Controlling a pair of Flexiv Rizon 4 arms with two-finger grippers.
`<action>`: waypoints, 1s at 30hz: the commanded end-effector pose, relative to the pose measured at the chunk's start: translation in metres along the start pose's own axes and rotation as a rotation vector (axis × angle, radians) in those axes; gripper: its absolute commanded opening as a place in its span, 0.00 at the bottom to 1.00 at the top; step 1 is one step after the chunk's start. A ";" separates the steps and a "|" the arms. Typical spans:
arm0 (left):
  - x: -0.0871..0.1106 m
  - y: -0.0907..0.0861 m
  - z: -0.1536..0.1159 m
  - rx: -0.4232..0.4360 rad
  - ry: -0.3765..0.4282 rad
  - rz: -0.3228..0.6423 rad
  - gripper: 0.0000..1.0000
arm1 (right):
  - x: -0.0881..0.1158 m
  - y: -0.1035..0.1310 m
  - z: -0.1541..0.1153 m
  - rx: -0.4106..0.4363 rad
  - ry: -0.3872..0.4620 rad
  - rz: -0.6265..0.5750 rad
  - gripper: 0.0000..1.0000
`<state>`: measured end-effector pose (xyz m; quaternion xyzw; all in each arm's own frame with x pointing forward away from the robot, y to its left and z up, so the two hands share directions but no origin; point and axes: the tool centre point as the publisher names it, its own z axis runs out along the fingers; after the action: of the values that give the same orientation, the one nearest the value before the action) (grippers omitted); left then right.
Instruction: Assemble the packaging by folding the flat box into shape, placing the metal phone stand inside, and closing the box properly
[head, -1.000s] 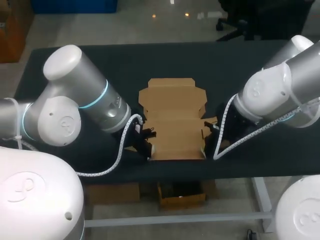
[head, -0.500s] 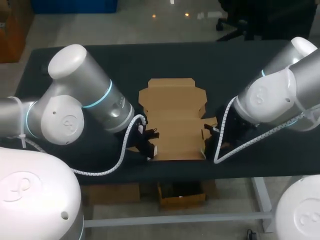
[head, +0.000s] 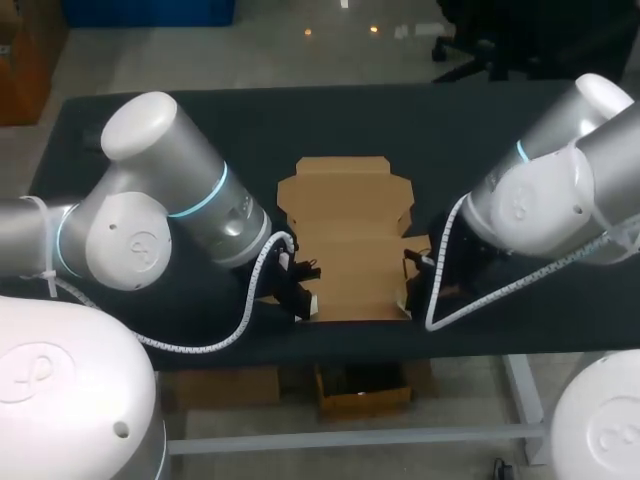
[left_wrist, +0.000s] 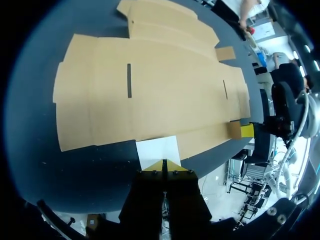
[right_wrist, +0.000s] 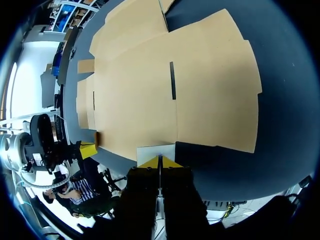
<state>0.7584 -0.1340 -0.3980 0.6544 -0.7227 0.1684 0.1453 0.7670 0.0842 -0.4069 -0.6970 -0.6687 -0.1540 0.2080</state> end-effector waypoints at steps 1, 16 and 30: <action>0.002 -0.001 0.005 -0.003 -0.007 0.001 0.00 | 0.004 -0.005 0.006 -0.023 -0.028 0.009 0.00; 0.000 0.000 0.012 -0.012 -0.012 0.005 0.00 | 0.008 -0.009 0.016 -0.060 -0.077 0.012 0.00; 0.000 0.001 0.022 0.063 -0.057 0.032 0.00 | 0.001 -0.011 0.026 -0.069 -0.087 0.006 0.00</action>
<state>0.7619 -0.1382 -0.4131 0.6473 -0.7333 0.1742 0.1136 0.7568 0.0959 -0.4229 -0.7104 -0.6694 -0.1448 0.1620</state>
